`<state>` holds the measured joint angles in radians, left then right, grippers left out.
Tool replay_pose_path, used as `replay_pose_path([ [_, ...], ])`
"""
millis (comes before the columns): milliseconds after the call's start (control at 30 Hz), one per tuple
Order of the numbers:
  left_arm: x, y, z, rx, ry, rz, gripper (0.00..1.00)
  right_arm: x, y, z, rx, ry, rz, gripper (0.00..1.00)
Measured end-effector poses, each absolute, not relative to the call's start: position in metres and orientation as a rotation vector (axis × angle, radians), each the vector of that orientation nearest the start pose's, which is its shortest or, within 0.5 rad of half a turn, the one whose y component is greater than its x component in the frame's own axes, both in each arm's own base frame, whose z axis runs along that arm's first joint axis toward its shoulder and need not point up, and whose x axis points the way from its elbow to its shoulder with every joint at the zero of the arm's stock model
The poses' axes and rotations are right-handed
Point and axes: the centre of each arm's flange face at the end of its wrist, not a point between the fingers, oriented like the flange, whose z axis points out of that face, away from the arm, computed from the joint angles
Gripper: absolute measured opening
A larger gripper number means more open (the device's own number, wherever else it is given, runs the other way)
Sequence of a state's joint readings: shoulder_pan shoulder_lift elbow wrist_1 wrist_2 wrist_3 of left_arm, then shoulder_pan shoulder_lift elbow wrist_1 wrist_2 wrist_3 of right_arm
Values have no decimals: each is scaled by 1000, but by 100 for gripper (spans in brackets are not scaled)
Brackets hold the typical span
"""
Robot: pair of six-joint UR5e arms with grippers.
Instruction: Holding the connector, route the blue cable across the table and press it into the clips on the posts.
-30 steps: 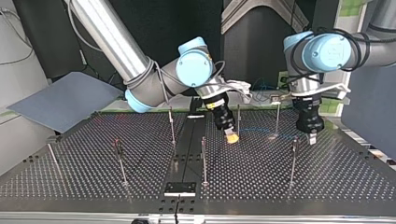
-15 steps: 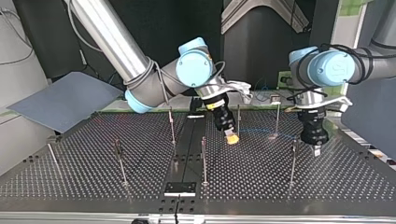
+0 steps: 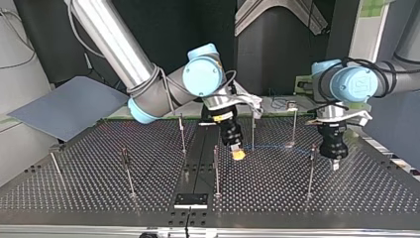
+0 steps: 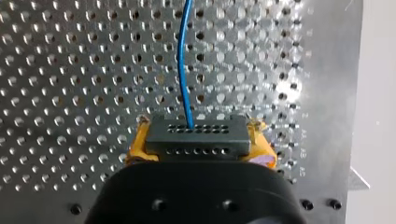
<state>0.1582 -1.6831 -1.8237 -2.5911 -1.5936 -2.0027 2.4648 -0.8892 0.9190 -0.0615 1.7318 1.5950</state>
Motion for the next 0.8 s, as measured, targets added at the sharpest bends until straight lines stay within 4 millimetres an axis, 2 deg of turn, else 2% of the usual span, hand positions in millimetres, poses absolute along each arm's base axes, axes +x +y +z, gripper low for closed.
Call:
replay_pose_path([
  [233,551,-41,357,-424,1331,-223,0,666,-386,384,1691,-782,1766,0],
  [267,551,-41,357,-423,1332,-220,4,666,-386,384,1691,-782,1766,0],
  [300,551,-41,357,-424,1334,-216,4,666,-386,384,1691,-782,1766,0],
  [333,550,-41,356,-426,1336,-211,11,666,-386,384,1692,-782,1765,0],
  [367,550,-40,356,-429,1339,-206,39,666,-386,384,1692,-781,1766,0],
  [400,549,-40,355,-434,1343,-199,39,667,-386,384,1693,-781,1766,0],
  [433,549,-40,355,-438,1347,-194,65,667,-385,384,1693,-780,1766,0],
  [467,548,-40,354,-443,1351,-189,83,667,-385,384,1694,-780,1767,0],
  [500,547,-40,353,-451,1358,-183,83,667,-384,384,1694,-779,1767,0],
  [533,547,-40,352,-456,1363,-177,100,668,-384,384,1695,-779,1767,0],
  [800,533,-42,355,-514,1402,-119,100,667,-384,384,1697,-779,1765,0],
])
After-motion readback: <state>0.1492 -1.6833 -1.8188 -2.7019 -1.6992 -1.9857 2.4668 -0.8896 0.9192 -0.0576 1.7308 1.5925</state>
